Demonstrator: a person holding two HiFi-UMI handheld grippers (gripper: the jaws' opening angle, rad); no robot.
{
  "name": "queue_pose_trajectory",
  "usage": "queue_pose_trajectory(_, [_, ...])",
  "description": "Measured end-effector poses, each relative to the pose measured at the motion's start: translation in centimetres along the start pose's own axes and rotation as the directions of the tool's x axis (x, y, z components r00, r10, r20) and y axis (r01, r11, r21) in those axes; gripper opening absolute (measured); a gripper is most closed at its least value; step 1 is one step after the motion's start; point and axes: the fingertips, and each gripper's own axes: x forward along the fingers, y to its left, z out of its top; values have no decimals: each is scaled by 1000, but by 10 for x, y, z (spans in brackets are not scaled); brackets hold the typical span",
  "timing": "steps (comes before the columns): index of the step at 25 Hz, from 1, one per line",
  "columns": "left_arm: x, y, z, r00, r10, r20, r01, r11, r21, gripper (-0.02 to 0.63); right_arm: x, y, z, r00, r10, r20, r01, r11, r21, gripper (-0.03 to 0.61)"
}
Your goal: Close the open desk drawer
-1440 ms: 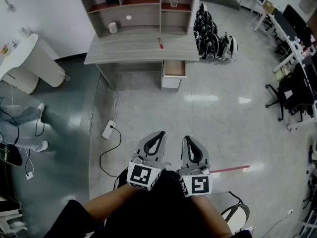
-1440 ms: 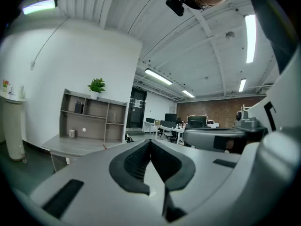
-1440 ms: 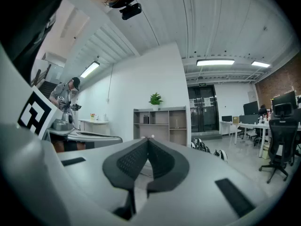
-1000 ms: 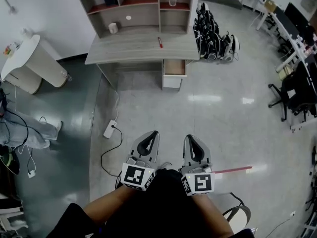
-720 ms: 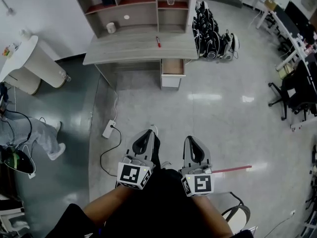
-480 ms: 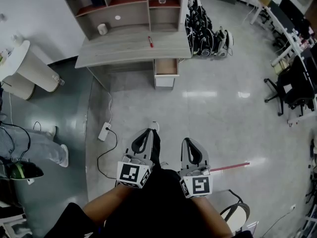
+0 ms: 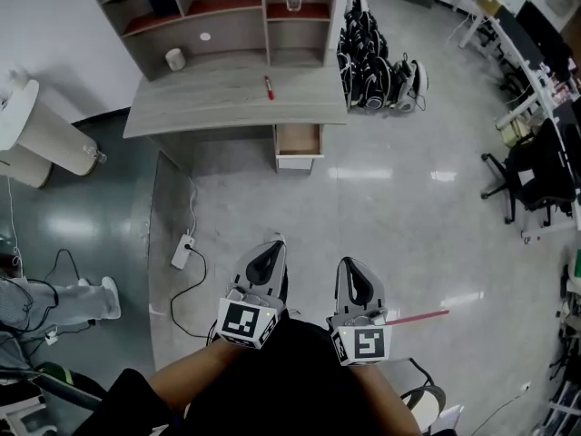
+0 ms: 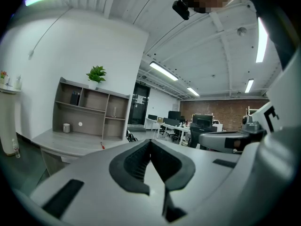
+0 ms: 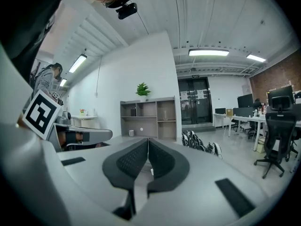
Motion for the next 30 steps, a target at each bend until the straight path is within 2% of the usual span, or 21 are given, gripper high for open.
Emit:
queue_pose_trajectory(3, [25,25,-2,1000,0,-21,0,1000,-1,14,38,-5,3,1000,9,-6,-9,1000,0,17])
queue_pose_trajectory(8, [73,74,-2,999,2,-46,-2,1000,10,14,110,-21,27,1000,0,-12,2,991,135,17])
queue_pose_trajectory(13, [114,125,7,999,8,-45,-7,1000,7,14,182,-22,40,999,37,-32,-36,999,34,17])
queue_pose_trajectory(16, [136,154,11,999,10,-44,-11,999,-40,14,218,-21,39,997,52,-50,-54,998,-31,17])
queue_pose_trajectory(18, [150,174,8,998,18,-62,-23,997,-73,14,241,-20,33,996,54,-67,-55,998,-20,17])
queue_pose_trajectory(23, [179,202,-7,994,-10,-106,3,998,-63,14,285,-20,18,995,42,-96,-42,999,-3,18])
queue_pose_trajectory(25, [188,209,-12,993,-15,-117,8,998,-58,14,297,-22,2,990,47,-131,-45,999,20,17])
queue_pose_trajectory(30, [213,214,-32,987,-20,-157,13,999,-46,14,314,-39,-40,977,48,-207,-47,999,8,18])
